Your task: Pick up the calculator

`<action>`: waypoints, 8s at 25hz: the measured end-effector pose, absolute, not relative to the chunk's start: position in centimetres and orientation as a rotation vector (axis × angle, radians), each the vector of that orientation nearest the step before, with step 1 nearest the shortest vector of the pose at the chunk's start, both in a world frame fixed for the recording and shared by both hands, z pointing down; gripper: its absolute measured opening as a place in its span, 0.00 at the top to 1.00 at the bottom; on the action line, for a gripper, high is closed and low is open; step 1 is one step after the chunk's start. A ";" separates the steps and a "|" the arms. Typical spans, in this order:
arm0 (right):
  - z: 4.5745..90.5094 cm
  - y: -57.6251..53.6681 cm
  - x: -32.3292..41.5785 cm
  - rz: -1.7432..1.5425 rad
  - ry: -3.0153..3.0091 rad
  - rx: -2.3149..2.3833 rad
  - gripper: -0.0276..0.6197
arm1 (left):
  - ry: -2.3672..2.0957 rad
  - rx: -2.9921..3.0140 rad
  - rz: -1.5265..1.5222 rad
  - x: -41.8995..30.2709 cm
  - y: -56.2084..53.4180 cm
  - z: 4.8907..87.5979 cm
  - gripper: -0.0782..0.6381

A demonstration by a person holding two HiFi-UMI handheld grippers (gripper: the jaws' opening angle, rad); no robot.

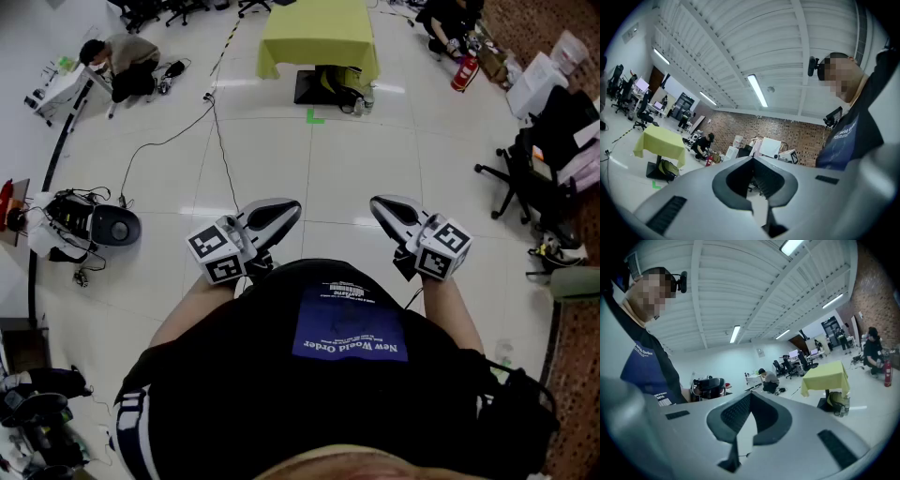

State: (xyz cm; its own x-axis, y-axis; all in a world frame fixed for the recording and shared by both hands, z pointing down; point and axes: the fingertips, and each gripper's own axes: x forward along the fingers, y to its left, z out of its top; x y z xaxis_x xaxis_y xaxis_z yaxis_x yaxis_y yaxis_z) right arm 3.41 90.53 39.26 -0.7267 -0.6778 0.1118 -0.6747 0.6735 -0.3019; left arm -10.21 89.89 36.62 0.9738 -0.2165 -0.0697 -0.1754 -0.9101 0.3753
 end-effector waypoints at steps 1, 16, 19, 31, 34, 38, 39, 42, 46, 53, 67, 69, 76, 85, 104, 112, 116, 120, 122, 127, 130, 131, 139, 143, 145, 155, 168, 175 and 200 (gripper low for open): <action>39.6 89.8 3.2 -0.515 2.865 -1.160 0.98 | -0.282 2.739 -0.160 -10.4 89.0 36.9 0.88; 37.7 67.9 -6.4 -0.475 2.799 -1.260 0.98 | -0.151 2.752 -0.204 -20.4 65.5 36.9 0.88; 37.3 63.1 -7.9 -0.492 2.762 -1.282 0.98 | -0.145 2.756 -0.201 -22.6 60.5 36.7 0.88; 38.2 49.0 -5.1 -0.529 2.791 -1.237 0.98 | -0.231 2.711 -0.201 -21.4 47.2 37.8 0.88; 38.4 44.3 -2.4 -0.525 2.830 -1.144 0.98 | -0.304 2.728 -0.211 -18.5 43.5 37.3 0.88; 37.8 37.5 2.2 -0.511 2.920 -1.024 0.98 | -0.438 2.730 -0.256 -13.7 38.1 35.8 0.88; 37.5 36.0 3.2 -0.495 2.954 -0.995 0.98 | -0.466 2.730 -0.264 -12.7 37.0 35.3 0.88; 36.7 32.0 5.6 -0.426 3.018 -0.918 0.98 | -0.544 2.737 -0.282 -10.1 33.8 34.6 0.88; 36.6 27.2 8.5 -0.447 2.977 -0.896 0.98 | -0.561 2.735 -0.283 -6.6 30.6 34.3 0.88; 37.7 21.8 10.4 -0.499 2.913 -0.961 0.98 | -0.530 2.709 -0.265 -5.3 25.0 35.2 0.88; 36.3 3.9 8.3 -0.431 2.836 -1.198 0.90 | -0.219 2.793 -0.246 -6.5 3.6 35.0 0.88; 36.0 1.0 7.2 -0.413 2.820 -1.222 0.90 | -0.199 2.808 -0.226 -8.0 0.4 34.7 0.88; 36.8 -7.3 4.4 -0.446 2.769 -1.291 0.90 | -0.172 2.780 -0.212 -11.8 -9.0 35.4 0.88; 38.2 -16.6 6.9 -0.499 2.797 -1.227 0.86 | -0.266 2.740 -0.210 -10.0 -16.9 36.9 0.88; 43.1 -40.1 18.0 -0.543 2.997 -0.872 0.67 | -0.688 2.624 -0.138 2.8 -34.0 38.9 0.88; 50.0 -45.8 15.6 -0.650 3.061 -1.050 0.55 | -0.610 2.609 -0.104 1.4 -39.4 43.9 0.88; 52.5 -49.4 13.3 -0.692 3.085 -1.160 0.52 | -0.558 2.607 -0.094 -0.6 -42.5 46.3 0.88; 55.2 -53.2 12.6 -0.723 3.090 -1.271 0.46 | -0.545 2.595 -0.077 -1.4 -45.4 49.7 0.88; 57.1 -55.4 12.4 -0.745 3.093 -1.332 0.41 | -0.546 2.565 -0.091 -1.9 -46.6 51.5 0.88; 61.4 -63.1 10.5 -0.772 3.117 -1.460 0.31 | -0.596 2.521 -0.092 -4.4 -50.4 55.1 0.88; 64.3 -66.9 9.2 -0.802 3.166 -1.503 0.25 | -0.636 2.487 -0.094 -5.7 -51.5 57.3 0.88; 65.4 -68.1 8.8 -0.808 3.185 -1.510 0.22 | -0.645 2.479 -0.089 -6.1 -51.8 58.0 0.88; 72.2 -75.5 7.1 -0.899 3.253 -1.632 0.08 | -0.640 2.393 -0.057 -7.7 -52.8 62.6 0.88; 74.4 -77.4 6.8 -0.928 3.301 -1.673 0.08 | -0.619 2.367 -0.080 -7.8 -53.7 63.7 0.88; 75.5 -77.8 6.5 -0.947 3.336 -1.679 0.08 | -0.613 2.355 -0.096 -7.8 -54.3 63.9 0.88; 76.4 -78.0 6.3 -0.943 3.373 -1.748 0.08 | -0.601 2.328 -0.136 -8.7 -54.5 63.3 0.88; 75.1 -78.3 7.4 -0.886 3.324 -1.776 0.08 | -0.617 2.345 -0.150 -9.2 -54.6 62.4 0.88; 70.6 -76.7 7.5 -0.836 3.293 -1.742 0.08 | -0.605 2.381 -0.166 -9.5 -53.6 60.3 0.88; 42.8 -44.4 15.2 -0.702 2.992 -1.416 0.08 | -0.276 2.643 -0.148 0.1 -38.8 42.3 0.88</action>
